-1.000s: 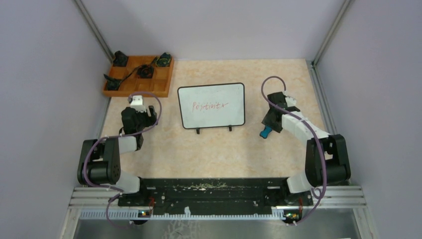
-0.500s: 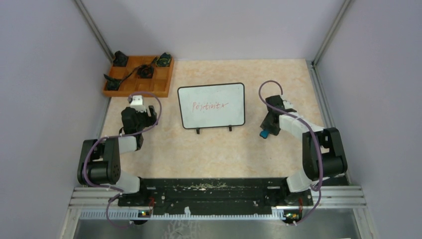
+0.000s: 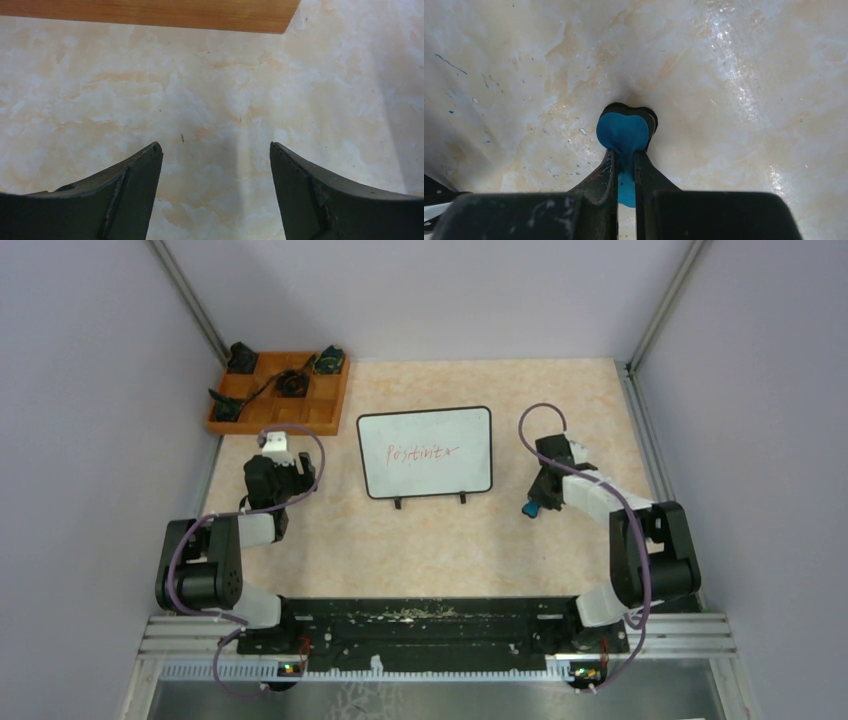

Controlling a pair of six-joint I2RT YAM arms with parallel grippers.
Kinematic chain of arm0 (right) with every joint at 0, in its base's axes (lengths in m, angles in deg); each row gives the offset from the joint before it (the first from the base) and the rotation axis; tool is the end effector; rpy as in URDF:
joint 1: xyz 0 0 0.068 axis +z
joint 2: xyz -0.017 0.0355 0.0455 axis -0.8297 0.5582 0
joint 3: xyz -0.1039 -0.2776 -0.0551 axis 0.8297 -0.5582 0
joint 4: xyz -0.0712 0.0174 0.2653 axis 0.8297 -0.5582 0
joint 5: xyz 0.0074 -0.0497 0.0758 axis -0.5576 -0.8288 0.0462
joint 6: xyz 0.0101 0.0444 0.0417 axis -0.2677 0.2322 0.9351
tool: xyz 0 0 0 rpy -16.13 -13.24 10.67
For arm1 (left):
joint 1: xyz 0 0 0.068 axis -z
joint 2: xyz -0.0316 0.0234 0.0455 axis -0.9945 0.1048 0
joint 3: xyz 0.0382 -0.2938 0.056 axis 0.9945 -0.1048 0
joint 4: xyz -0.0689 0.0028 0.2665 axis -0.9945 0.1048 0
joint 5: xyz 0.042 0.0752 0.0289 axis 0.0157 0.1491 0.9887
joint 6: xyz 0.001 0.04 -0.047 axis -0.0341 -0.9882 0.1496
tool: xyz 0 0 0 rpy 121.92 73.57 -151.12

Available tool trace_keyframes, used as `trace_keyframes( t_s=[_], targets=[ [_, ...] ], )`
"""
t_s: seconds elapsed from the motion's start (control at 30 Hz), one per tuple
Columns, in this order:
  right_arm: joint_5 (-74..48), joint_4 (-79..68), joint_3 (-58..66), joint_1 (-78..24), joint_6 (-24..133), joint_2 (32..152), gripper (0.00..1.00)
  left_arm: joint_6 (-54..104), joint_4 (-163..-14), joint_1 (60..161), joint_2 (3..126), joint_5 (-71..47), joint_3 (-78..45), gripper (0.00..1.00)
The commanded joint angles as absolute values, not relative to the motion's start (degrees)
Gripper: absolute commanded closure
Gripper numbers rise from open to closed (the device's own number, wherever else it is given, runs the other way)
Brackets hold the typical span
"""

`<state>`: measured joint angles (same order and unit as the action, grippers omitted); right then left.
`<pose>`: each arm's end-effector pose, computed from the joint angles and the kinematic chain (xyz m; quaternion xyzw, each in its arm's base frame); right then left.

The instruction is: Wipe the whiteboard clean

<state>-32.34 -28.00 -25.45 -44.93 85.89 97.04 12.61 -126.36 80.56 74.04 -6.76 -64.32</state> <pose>0.2884 0.0472 0.1785 0.2489 0.9353 0.0059 0.2515 0.2873 0.0149 0.1673 -0.0048 0.8221 0.0013 0.5693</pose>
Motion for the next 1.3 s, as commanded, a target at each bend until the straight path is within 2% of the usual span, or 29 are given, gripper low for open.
trace_keyframes(
  t_s=[0.0,0.17,0.33,0.53,0.63,0.73,0.8,1.03,1.27],
  targets=[
    [-33.12,-23.81,-26.91,-42.47,83.20,93.07,1.00,12.85,-126.12,80.38,74.49,-7.34,-62.77,0.16],
    [-44.79,-24.39,-26.71,-34.68,79.42,86.02,1.00,12.00,-125.78,80.30,74.78,-9.22,-62.31,0.16],
    [-50.62,-24.16,-27.90,-31.07,78.54,78.42,1.00,11.07,-125.81,80.33,74.75,-11.02,-62.36,0.14],
    [-46.50,-17.20,-32.93,-30.67,75.73,67.38,1.00,8.21,-135.13,80.27,73.55,-17.39,-65.78,0.15],
    [-45.17,-14.79,-34.25,-30.67,74.99,63.72,1.00,6.41,-131.83,79.08,73.03,-31.91,-63.04,0.20],
    [-44.91,-16.08,-33.28,-30.66,74.85,64.47,1.00,6.26,-127.69,77.97,74.80,-41.41,-57.56,0.23],
    [-44.20,-17.24,-32.36,-30.66,74.84,66.07,1.00,7.02,-124.84,76.52,77.54,-48.17,-52.62,0.29],
    [-43.93,-17.96,-32.29,-30.58,75.36,65.57,1.00,11.14,-113.00,72.59,89.76,-72.21,-34.09,0.35],
    [-44.33,-18.61,-31.55,-30.56,75.05,66.29,1.00,13.69,-111.98,72.77,95.78,-83.30,-27.26,0.37]
  ],
)
